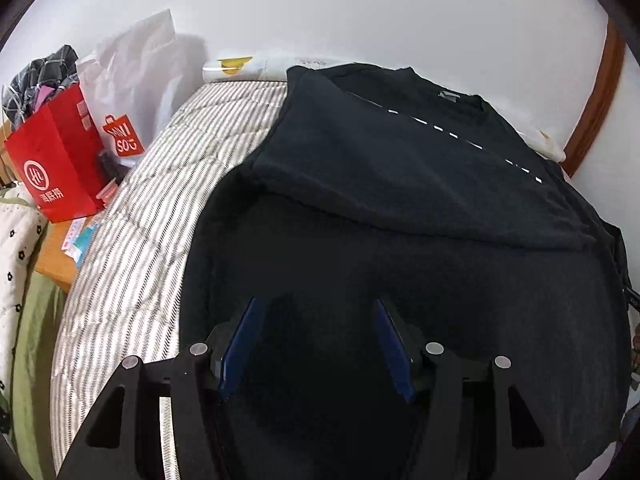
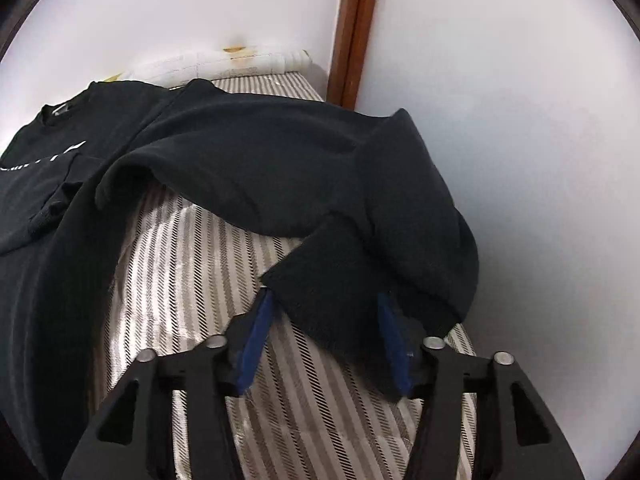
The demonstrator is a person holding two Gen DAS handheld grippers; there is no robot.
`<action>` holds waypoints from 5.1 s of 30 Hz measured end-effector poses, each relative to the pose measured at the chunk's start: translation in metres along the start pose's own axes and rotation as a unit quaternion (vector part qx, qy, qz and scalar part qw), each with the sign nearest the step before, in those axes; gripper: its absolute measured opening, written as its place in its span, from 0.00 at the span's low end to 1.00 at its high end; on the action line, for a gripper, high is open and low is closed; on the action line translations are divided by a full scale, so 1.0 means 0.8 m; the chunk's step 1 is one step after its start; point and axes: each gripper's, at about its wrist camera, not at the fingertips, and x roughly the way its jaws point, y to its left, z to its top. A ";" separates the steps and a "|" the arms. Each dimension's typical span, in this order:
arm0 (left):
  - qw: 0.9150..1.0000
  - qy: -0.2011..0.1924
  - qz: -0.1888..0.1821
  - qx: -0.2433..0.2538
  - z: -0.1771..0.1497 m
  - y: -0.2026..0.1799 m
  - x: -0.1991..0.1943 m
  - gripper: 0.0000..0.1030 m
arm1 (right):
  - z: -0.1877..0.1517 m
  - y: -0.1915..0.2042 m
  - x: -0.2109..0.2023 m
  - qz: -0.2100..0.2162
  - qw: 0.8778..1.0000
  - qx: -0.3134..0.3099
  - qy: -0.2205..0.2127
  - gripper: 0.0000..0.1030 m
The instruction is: Fold small clothes
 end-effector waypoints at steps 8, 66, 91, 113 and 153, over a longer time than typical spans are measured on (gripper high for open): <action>0.999 0.007 -0.031 -0.007 -0.020 0.002 0.002 0.55 | 0.013 -0.004 -0.016 -0.011 1.000 0.008 0.010 0.10; 0.995 -0.025 -0.095 -0.014 0.136 0.019 0.065 0.53 | 0.065 0.311 -0.092 0.080 0.988 -0.124 -0.039 0.49; 0.998 -0.003 -0.061 -0.027 0.149 0.035 0.086 0.06 | 0.056 0.244 -0.039 0.110 0.994 -0.018 0.013 0.13; 0.999 -0.024 -0.034 0.008 0.110 0.020 0.053 0.09 | 0.074 0.240 -0.030 0.088 0.996 -0.023 -0.007 0.19; 0.999 -0.018 -0.035 0.001 -0.106 0.052 -0.080 0.41 | -0.144 0.164 -0.185 0.092 0.996 -0.014 -0.014 0.31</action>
